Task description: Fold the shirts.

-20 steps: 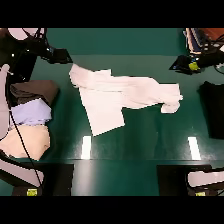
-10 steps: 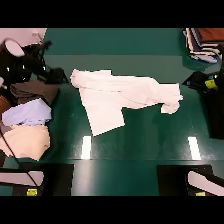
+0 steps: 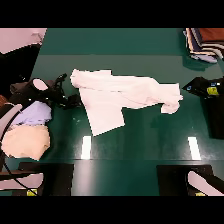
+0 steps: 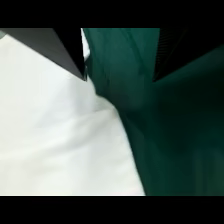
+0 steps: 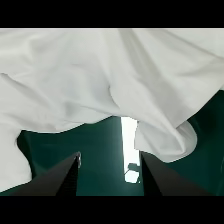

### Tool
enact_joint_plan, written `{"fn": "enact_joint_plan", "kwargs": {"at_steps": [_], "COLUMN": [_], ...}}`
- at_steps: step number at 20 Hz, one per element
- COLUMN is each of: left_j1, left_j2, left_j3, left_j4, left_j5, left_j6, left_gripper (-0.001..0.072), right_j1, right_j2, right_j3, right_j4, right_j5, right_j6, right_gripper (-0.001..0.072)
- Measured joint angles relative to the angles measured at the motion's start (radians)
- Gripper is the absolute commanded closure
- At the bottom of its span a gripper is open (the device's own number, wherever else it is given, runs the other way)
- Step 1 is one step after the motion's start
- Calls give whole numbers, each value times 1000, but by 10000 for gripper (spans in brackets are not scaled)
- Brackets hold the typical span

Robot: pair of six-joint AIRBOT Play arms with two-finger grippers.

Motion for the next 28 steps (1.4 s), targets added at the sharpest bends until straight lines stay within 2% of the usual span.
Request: {"fn": "enact_joint_plan", "kwargs": {"at_steps": [4, 5, 6, 7, 12, 15, 19, 24, 26, 28], "left_j1": [-40, -45, -49, -51, -55, -56, -56, -56, -56, -56], "left_j2": [-18, -21, -24, -28, -29, -29, -29, -29, -29, -29], "left_j3": [-24, -26, -28, -29, 19, 63, 90, 98, 99, 99], "left_j4": [-66, -78, -88, -87, -130, -140, -145, -146, -146, -146], "left_j5": [92, 111, 133, 150, 178, 173, 159, 144, 142, 139], "left_j6": [-2, -2, -2, -2, 2, 15, 29, 33, 35, 35], "left_gripper": [208, 254, 539, 673, 683, 683, 683, 683, 683, 683], "right_j1": [0, 0, 0, 0, -9, -17, 2, 83, 105, 116], "right_j2": [3, 4, 4, 4, 26, 45, 8, -101, -140, -169], "right_j3": [-2, -3, -3, -3, -89, -230, -406, -453, -436, -422], "right_j4": [16, 16, 13, 0, -111, -121, -12, 130, 162, 169], "right_j5": [18, 25, 36, 46, 80, 31, -149, -385, -433, -465], "right_j6": [0, 0, 0, 2, 58, 97, 127, 140, 144, 146], "right_gripper": [272, 272, 272, 272, 271, 254, 254, 264, 325, 483]}}
